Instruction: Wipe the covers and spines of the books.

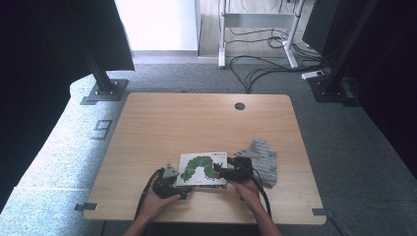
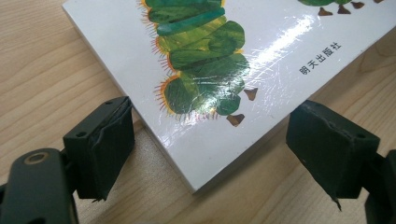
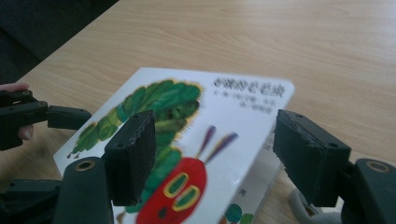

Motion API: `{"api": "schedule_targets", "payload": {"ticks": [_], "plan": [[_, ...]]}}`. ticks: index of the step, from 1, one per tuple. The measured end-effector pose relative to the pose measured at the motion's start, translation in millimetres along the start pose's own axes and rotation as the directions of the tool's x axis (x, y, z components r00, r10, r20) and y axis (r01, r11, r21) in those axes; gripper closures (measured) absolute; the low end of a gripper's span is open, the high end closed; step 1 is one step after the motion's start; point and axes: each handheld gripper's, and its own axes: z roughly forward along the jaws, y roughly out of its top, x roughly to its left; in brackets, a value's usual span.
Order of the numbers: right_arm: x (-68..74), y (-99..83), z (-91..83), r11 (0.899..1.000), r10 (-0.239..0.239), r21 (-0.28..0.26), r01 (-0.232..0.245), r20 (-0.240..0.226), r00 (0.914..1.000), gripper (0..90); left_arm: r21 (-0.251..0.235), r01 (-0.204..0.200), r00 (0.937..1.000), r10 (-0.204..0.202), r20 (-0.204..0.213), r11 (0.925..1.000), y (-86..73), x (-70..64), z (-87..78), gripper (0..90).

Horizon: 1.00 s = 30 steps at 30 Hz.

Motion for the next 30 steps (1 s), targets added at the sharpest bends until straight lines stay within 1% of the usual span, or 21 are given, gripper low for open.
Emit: {"api": "schedule_targets", "payload": {"ticks": [1,4,5,7,8,9,10,15,21,27,30], "plan": [[-3.0,-1.4,2.3,1.0,0.014,0.011,-0.014,-0.007,0.9999,30.0,0.0,0.003,1.0,-0.003,0.006,1.0,0.1,0.8,-0.3,15.5],[-4.2,-2.4,3.9,1.0,0.021,0.019,-0.02,-0.012,0.9997,31.2,0.0,0.001,1.0,-0.001,0.004,1.0,0.0,0.5,-0.1,15.6],[-4.5,-2.8,4.9,1.0,0.024,0.019,-0.023,-0.02,0.9995,33.2,0.002,-0.003,1.0,0.003,0.0,1.0,0.0,0.0,0.0,15.5],[-4.4,-2.8,5.0,1.0,0.023,0.019,-0.022,-0.02,0.9995,34.4,0.003,-0.005,1.0,0.005,-0.001,1.0,-0.1,0.0,0.0,15.5],[-4.7,-2.9,5.2,1.0,0.02,0.018,-0.019,-0.024,0.9995,37.1,0.004,-0.006,1.0,0.006,0.0,1.0,-0.1,0.0,0.0,15.5],[-4.7,-2.9,5.2,1.0,0.02,0.018,-0.019,-0.024,0.9995,37.1,0.004,-0.007,1.0,0.007,0.0,1.0,-0.1,0.1,0.0,15.5],[-4.9,-3.4,5.5,1.0,0.013,0.019,-0.013,-0.029,0.9995,39.3,0.005,-0.006,1.0,0.006,0.005,1.0,0.0,0.4,-0.5,15.6],[-4.7,-4.0,6.4,1.0,0.01,0.027,-0.009,-0.044,0.999,42.0,0.004,-0.006,0.9999,0.006,0.011,1.0,0.0,0.8,-1.0,15.5],[-5.5,-3.6,4.4,1.0,-0.005,0.001,0.005,-0.06,0.9982,47.7,0.004,-0.006,0.9999,0.006,0.013,1.0,0.0,1.0,-1.4,15.5],[-7.5,-3.4,2.4,1.0,-0.007,-0.017,0.005,-0.078,0.9969,52.0,-0.001,-0.011,0.9989,0.011,0.045,0.9999,0.9,3.3,-6.2,15.5],[-8.6,-3.5,1.8,1.0,-0.007,-0.022,0.006,-0.084,0.9964,53.7,-0.003,-0.015,0.9987,0.016,0.048,0.9999,1.4,3.3,-7.1,15.5]]}}
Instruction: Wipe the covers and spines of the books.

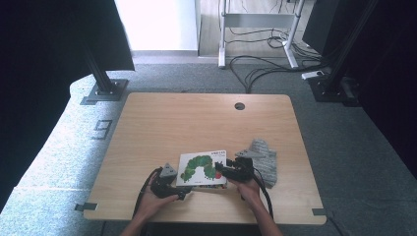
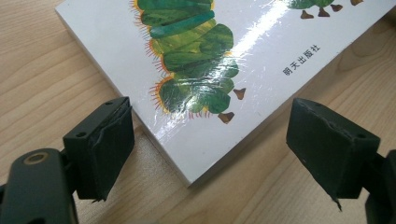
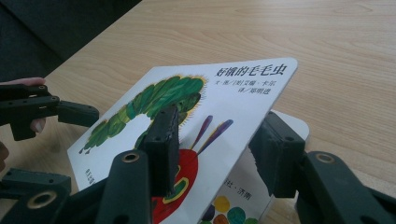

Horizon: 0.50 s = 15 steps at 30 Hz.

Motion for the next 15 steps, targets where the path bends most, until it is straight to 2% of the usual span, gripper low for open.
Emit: {"api": "schedule_targets", "payload": {"ticks": [5,15], "plan": [[0.4,0.3,-1.2,1.0,-0.006,-0.007,0.006,-0.008,1.0,55.5,0.0,0.005,0.9998,-0.005,-0.018,1.0,0.4,0.2,1.6,15.4],[0.8,1.5,-3.3,1.0,-0.013,-0.013,0.013,-0.024,0.9996,57.4,-0.004,0.018,0.9998,-0.018,-0.001,0.9998,0.4,2.7,1.6,14.9]]}}
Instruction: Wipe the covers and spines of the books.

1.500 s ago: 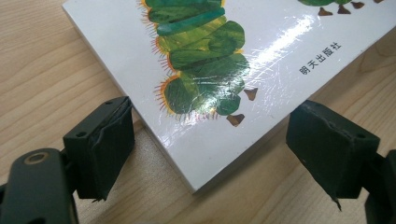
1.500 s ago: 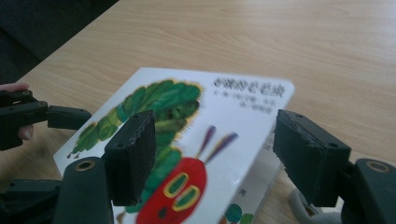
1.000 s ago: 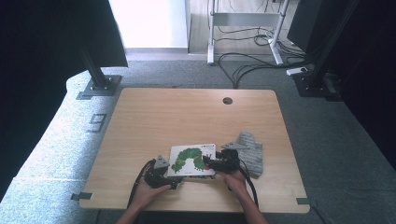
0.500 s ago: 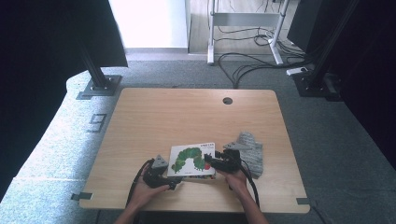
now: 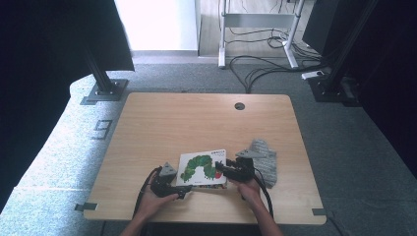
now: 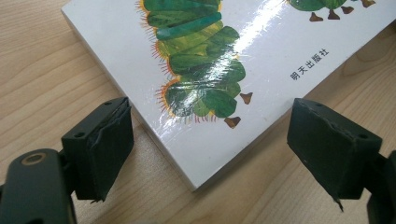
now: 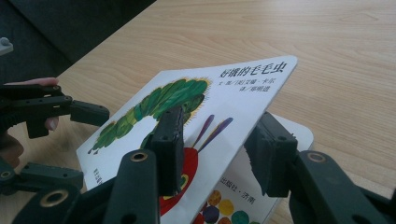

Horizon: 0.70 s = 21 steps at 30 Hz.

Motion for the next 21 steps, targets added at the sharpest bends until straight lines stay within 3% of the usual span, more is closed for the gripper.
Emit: {"api": "schedule_targets", "payload": {"ticks": [5,21], "plan": [[-2.7,0.0,0.4,0.999,0.029,0.022,-0.028,-0.029,0.9992,55.6,-0.008,-0.003,1.0,0.003,-0.004,1.0,0.5,-1.1,-1.3,15.5],[-0.5,1.0,-0.9,1.0,-0.004,0.009,0.005,-0.05,0.9988,60.4,-0.007,0.0,1.0,0.0,-0.001,1.0,0.6,-0.5,-1.4,15.4]]}}
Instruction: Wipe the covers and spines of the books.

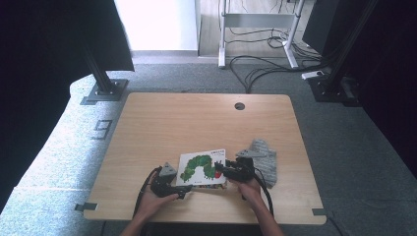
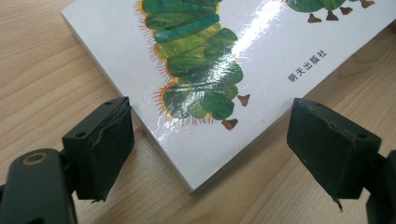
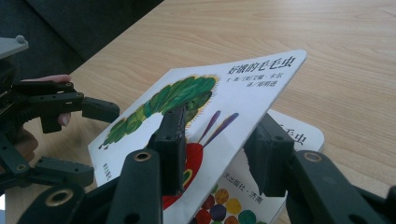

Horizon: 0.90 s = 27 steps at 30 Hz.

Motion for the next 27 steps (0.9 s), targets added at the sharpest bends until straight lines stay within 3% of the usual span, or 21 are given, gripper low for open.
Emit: {"api": "schedule_targets", "payload": {"ticks": [19,27], "plan": [[5.1,1.7,-2.2,0.997,-0.065,-0.03,0.064,-0.026,0.9975,68.2,-0.006,0.006,1.0,-0.006,-0.006,1.0,0.9,1.8,-0.6,14.7],[12.9,4.7,-6.3,0.989,-0.138,-0.048,0.137,-0.028,0.99,70.2,-0.014,0.019,0.9998,-0.019,0.01,0.9997,1.3,3.3,-1.5,14.2]]}}
